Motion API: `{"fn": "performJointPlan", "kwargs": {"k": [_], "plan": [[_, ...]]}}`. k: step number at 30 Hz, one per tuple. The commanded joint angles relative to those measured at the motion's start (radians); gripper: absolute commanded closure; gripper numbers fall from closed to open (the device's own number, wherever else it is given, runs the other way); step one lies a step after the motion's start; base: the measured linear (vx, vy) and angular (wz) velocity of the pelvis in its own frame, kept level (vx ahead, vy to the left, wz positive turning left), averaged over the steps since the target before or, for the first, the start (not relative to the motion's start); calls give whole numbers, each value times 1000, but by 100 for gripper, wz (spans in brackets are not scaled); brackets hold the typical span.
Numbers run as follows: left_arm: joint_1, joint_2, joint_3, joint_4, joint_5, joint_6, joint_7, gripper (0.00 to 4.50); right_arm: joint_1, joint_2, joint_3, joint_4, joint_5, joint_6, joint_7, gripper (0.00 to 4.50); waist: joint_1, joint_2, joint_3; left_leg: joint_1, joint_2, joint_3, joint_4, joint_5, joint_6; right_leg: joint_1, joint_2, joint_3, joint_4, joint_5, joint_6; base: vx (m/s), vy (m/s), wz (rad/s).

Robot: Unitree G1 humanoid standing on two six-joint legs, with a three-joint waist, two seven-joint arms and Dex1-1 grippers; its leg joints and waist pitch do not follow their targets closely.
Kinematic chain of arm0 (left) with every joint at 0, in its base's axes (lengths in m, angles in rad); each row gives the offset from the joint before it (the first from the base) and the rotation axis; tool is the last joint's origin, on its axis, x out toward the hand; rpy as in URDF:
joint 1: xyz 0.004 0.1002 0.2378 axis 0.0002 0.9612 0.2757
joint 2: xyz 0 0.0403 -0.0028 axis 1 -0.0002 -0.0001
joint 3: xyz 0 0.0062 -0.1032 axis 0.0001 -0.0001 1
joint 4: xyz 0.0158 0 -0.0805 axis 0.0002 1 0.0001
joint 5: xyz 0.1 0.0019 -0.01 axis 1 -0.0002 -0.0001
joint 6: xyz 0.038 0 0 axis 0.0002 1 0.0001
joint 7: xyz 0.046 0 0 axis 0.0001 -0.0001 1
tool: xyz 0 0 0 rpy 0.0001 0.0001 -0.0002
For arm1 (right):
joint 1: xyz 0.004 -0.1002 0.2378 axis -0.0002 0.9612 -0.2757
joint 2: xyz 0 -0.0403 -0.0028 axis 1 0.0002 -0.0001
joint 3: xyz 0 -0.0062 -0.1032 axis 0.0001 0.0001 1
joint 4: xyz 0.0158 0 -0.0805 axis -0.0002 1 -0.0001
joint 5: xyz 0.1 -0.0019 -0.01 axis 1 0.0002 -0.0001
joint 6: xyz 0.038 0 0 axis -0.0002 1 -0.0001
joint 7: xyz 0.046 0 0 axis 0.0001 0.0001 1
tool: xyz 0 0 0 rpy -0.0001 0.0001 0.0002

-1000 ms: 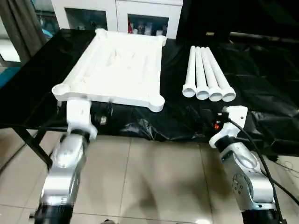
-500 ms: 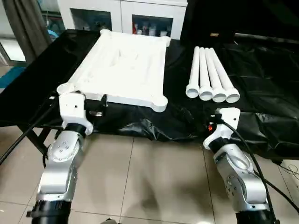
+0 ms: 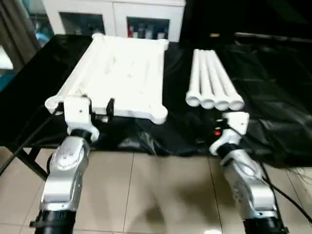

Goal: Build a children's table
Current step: Move to table

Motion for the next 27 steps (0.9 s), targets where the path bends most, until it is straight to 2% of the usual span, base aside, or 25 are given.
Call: {"fn": "performJointPlan", "kwargs": {"k": [1, 2, 3, 4, 5, 6, 7, 8, 9, 10, 11, 12, 13, 15, 16, 17, 18, 19, 20, 21, 22, 24, 25, 26, 27], "plan": [[6, -5, 6, -31, 6, 7, 8, 16, -3, -6, 4, 8, -19, -8, 3, 7, 0, 5, -91, 14, -4, -21, -30, 169, 268, 69, -4, 23, 11, 340, -239, 128, 12, 11], [6, -5, 5, -31, 7, 7, 8, 16, -4, -7, 5, 9, -19, -6, 3, 7, 1, 8, -91, 27, -1, -26, -27, 191, 288, 58, -2, 20, 18, 358, -229, 121, 3, 17], [9, -3, 1, -34, 11, 6, 10, 16, -13, -10, 7, 22, -34, 2, -5, 7, 10, -24, -78, -67, -50, -56, 8, 251, 411, 109, -8, -5, 2, 404, -177, 93, 18, 40], [9, -2, 2, -35, 11, 6, 10, 16, -16, -11, 7, 26, -43, -1, -12, 7, 11, 4, -88, -100, -65, -70, 25, 286, 478, 147, -37, -15, -8, 453, -117, 93, 18, 40], [10, -2, 2, -37, 10, 7, 10, 16, -16, -9, 5, 28, -40, -3, -11, 7, 7, 19, -92, -90, -62, -91, 29, 351, 494, 144, -28, -37, 5, 450, -90, 86, 14, 67], [11, -1, 2, -39, 10, 8, 9, 16, -17, -6, 2, 28, -33, -11, -7, 7, -31, 47, -98, 73, -13, -204, 29, 535, 607, 3, 26, -90, 83, 237, -30, 160, -109, 50], [12, 0, 2, -41, 10, 8, 9, 16, -15, 4, -7, 26, -10, 1, -7, 7, -84, 30, -111, 218, 151, -298, 24, 755, 620, -164, -25, -48, 152, -155, 46, 160, -109, 50], [13, 1, 2, -42, 11, 9, 8, 16, -14, 11, -14, 24, 6, 11, -8, 7, -59, 35, -82, 156, 137, -269, 18, 767, 580, -163, -38, -34, 170, -140, 61, 128, -213, -1], [13, 6, 1, -44, 13, 11, 4, 16, -11, 10, -9, 21, 7, 12, -3, 7, -43, 13, -68, 84, 102, -206, -26, 583, 506, -147, -50, -9, 164, -23, 68, 3, -148, -16], [14, 11, -1, -45, 15, 14, 0, 16, -8, 8, -3, 19, 0, 9, 2, 7, -32, -26, -62, 75, 17, -133, -7, 292, 384, -124, -57, 20, 53, 111, -4, 3, -148, -16], [12, 15, -2, -44, 16, 17, -2, 16, -7, 8, 0, 18, -4, 6, 4, 7, -23, -39, -47, 40, -19, -104, -20, 110, 323, -70, -61, 45, 10, 47, 10, 3, -116, 2], [10, 16, -1, -42, 16, 17, -3, 16, -7, 9, -1, 18, -4, 7, 4, 7, 20, -70, -61, -26, -106, -76, 101, -74, 221, 46, -138, 166, -68, -269, -17, 50, -106, 17], [7, 17, 0, -41, 16, 19, -5, 16, -8, 10, -2, 19, -4, 7, 5, 7, 39, -70, -58, -39, -81, -97, 140, -57, 131, 60, -162, 184, -80, -416, -75, 50, -106, 17], [2, 17, 2, -40, 15, 22, -9, 16, -9, 13, -3, 20, -7, 6, 4, 7, 27, -57, -45, -73, -71, -109, 144, 16, 58, 81, -146, 172, -80, -378, -167, 46, -63, 13], [0, 19, 2, -39, 12, 23, -13, 16, -10, 14, -3, 21, -9, 6, 4, 7, 33, -38, -40, -68, -52, -115, 134, 22, 48, 70, -160, 167, -88, -364, -210, 42, -56, 11], [-3, 23, 0, -37, 9, 26, -20, 16, -11, 19, -6, 23, -11, 4, 2, 7, 22, 7, -38, -62, -6, -112, 45, 40, 38, 57, -118, 96, -90, -342, -272, 0, 0, 0], [-3, 23, 0, -36, 9, 26, -20, 16, -11, 19, -6, 23, -11, 4, 2, 7, 22, 7, -38, -62, -6, -112, 45, 40, 38, 57, -118, 96, -90, -342, -272, 41, 73, -6], [-5, 25, -2, -33, 6, 28, -25, 16, -13, 20, -8, 24, -9, 2, -4, 7, -17, 49, -45, -16, 59, -146, -61, -108, 48, 21, -11, 6, -9, -254, -198, 41, 73, -6], [-6, 26, -2, -31, 4, 28, -28, 16, -14, 20, -8, 24, -8, 0, -9, 7, -37, 64, -60, 86, 108, -204, -74, -225, 113, -63, -7, -20, 80, -139, -154, 100, 81, 4], [-8, 26, -2, -29, 3, 29, -30, 16, -14, 20, -8, 24, -7, -1, -11, 7, -49, 61, -68, 104, 120, -220, -75, -232, 165, -82, -12, -24, 103, -92, -117, 115, 50, 14], [-10, 26, -3, -27, 2, 29, -31, 16, -15, 19, -9, 24, -5, -1, -13, 7, -50, 58, -59, 95, 113, -219, -74, -205, 261, -104, -17, -26, 128, -53, -51, 115, 50, 14], [-13, 24, -5, -21, 0, 29, -33, 16, -16, 19, -11, 24, -8, -3, -17, 7, -54, 48, -58, 90, 92, -199, -68, -156, 338, -118, -27, -24, 125, -8, -18, 75, 10, 5], [-14, 22, -9, -18, -3, 30, -37, 16, -16, 21, -14, 24, -11, -3, -21, 7, -53, 22, -58, 59, 23, -140, -42, -111, 344, -87, -61, 3, 39, 80, -57, 69, -13, 5], [-17, 20, -12, -16, -5, 32, -40, 16, -18, 22, -18, 26, -12, -3, -22, 7, -50, -10, -66, 18, -15, -104, -26, -135, 313, -34, -80, 32, -2, 75, -69, 62, -75, 9], [-20, 19, -16, -13, -6, 34, -43, 16, -20, 24, -22, 27, -12, -3, -24, 7, -10, -12, -59, -55, -57, -78, 62, -121, 239, 58, -179, 119, -77, -167, -197, 56, -81, 4]]}}
